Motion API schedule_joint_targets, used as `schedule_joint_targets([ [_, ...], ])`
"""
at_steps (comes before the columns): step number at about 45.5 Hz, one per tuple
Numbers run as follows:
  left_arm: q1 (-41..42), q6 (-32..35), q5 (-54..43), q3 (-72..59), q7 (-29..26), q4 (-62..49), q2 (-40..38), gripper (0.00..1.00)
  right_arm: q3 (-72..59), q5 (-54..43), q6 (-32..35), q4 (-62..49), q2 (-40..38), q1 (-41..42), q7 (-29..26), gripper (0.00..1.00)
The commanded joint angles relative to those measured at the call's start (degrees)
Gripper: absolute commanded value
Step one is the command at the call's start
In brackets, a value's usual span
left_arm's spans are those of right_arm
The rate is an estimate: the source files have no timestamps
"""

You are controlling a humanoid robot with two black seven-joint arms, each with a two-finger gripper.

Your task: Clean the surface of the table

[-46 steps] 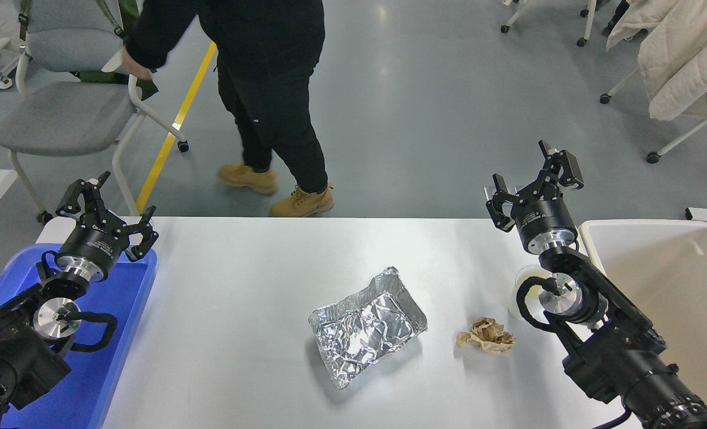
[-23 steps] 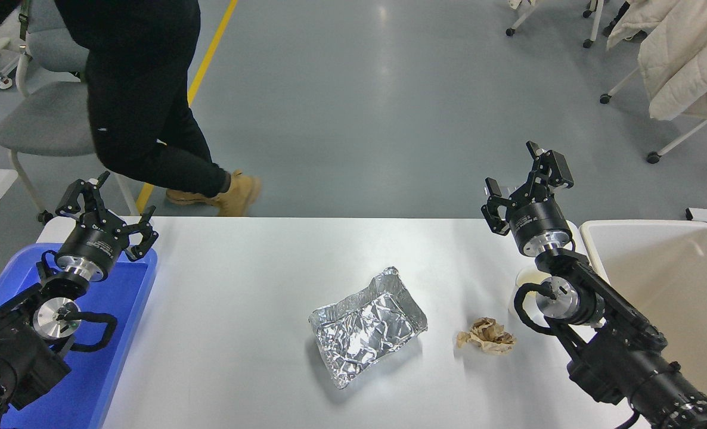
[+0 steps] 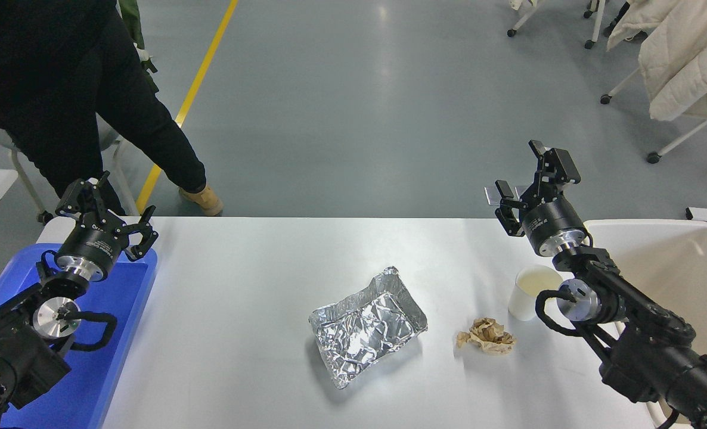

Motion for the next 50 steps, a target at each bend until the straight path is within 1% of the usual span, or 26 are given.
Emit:
schedule_joint_targets([
  [1,0.0,0.0,0.0,0.0,0.0,0.0,0.0,1.0,-20.2,0.7,0.0,0.1,-6.8,9.2,-3.3,1.0],
  [7,0.0,0.0,0.0,0.0,0.0,0.0,0.0,1.0,-27.8,0.5,2.4,0.2,-9.9,13.2,-4.5,1.0],
  [14,0.0,0.0,0.0,-0.1,0.0,0.0,0.0,1.0,-38.1,0.1,6.9,1.6,-15.1,18.1,-4.8,1.0],
  [18,0.0,-0.1,0.0,0.0,0.1,0.0,0.0,1.0,-42.5,0.1,10.9,2.5,-18.8,20.6,-4.8,1.0],
  [22,0.0,-0.1,0.0,0.0,0.0,0.0,0.0,1.0,-45.4,-0.1,14.7,2.6,-22.0,21.7,-4.9,1.0],
  [26,0.0,0.0,0.0,0.0,0.0,0.0,0.0,1.0,-50.0,-1.1,16.6,2.5,-24.1,21.8,-4.9,1.0],
  [31,0.0,0.0,0.0,0.0,0.0,0.0,0.0,1.0,-56.1,-3.2,17.2,2.5,-26.1,22.2,-4.9,1.0],
  [38,0.0,-0.1,0.0,0.0,0.0,0.0,0.0,1.0,-62.7,-3.6,17.3,2.5,-27.4,22.2,-4.8,1.0],
  [50,0.0,0.0,0.0,0.0,0.0,0.0,0.0,1.0,-64.2,-3.6,16.3,2.4,-26.7,19.8,-4.8,1.0],
])
